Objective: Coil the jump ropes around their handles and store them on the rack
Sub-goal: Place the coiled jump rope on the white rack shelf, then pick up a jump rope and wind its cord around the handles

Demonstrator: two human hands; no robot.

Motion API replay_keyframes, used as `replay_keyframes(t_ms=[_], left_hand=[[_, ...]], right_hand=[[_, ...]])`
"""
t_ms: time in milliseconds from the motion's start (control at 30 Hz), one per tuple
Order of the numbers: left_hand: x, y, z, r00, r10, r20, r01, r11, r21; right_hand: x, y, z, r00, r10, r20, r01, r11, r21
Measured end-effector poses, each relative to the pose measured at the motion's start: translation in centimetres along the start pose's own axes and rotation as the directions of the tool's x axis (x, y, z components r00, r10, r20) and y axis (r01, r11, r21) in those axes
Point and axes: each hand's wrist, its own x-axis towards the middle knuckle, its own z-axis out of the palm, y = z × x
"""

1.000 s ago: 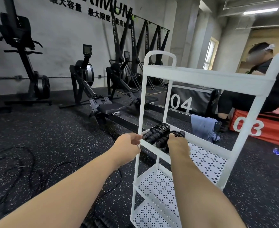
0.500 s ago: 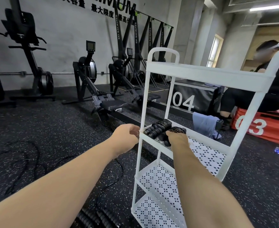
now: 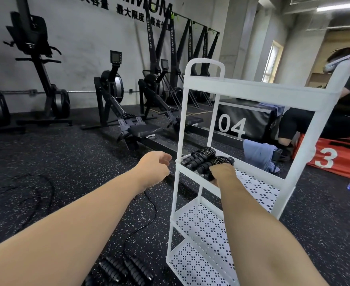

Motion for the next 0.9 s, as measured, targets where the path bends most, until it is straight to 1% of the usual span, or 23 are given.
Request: replay_keyframes(t_ms=[133, 200, 267, 300, 367, 400, 467, 533, 633, 800, 900], left_hand=[[-0.5, 0.4, -0.5, 1.0, 0.013, -0.016, -0.012, 0.999, 0.031], [-0.7, 0.5, -1.0, 1.0, 0.012, -0.024, -0.012, 0.999, 0.036], [-1.1, 0.5, -1.5, 0.999, 0.011, -0.032, -0.01, 0.999, 0.04], [-1.4, 0.5, -1.8, 0.999, 0.012, -0.039, -0.01, 0.999, 0.043], [-2.0, 0.6, -2.6, 0.998, 0.011, -0.062, -0.008, 0.999, 0.048], [-2.3, 0.6, -3.2, 0.997, 0.009, -0.076, -0.005, 0.999, 0.05], [-3.1, 0.7, -4.3, 0.994, 0.001, -0.108, 0.005, 0.998, 0.055], [-4.0, 0.7, -5.7, 0.988, -0.013, -0.154, 0.022, 0.998, 0.062], [-5.8, 0.1, -8.0, 0.973, -0.041, -0.225, 0.055, 0.997, 0.056], [-9.7, -1.4, -12.6, 0.94, -0.093, -0.328, 0.12, 0.991, 0.061], [-12.4, -2.8, -15.4, 0.904, -0.097, -0.417, 0.144, 0.986, 0.082]], right_hand=[[-0.9, -0.5, -0.1, 0.996, -0.093, 0.0, 0.091, 0.976, -0.197], [-0.3, -0.5, 0.4, 0.994, -0.11, 0.004, 0.108, 0.965, -0.24], [-1.0, -0.8, 0.4, 0.994, -0.112, 0.021, 0.114, 0.969, -0.219], [-2.3, -1.2, 0.2, 0.995, -0.102, -0.001, 0.099, 0.973, -0.21], [-4.9, -2.2, -0.1, 0.986, -0.135, -0.097, 0.112, 0.97, -0.215], [-5.8, -2.8, 0.2, 0.981, -0.146, -0.125, 0.121, 0.975, -0.186], [-7.8, -4.0, 1.3, 0.973, -0.195, -0.122, 0.174, 0.971, -0.161], [-10.3, -5.2, 3.0, 0.956, -0.284, -0.072, 0.271, 0.951, -0.151], [-14.2, -6.4, 6.1, 0.904, -0.427, 0.029, 0.426, 0.893, -0.143], [-20.7, -7.7, 11.5, 0.83, -0.523, 0.194, 0.551, 0.823, -0.139], [-24.4, -8.1, 14.6, 0.767, -0.564, 0.306, 0.617, 0.779, -0.112]])
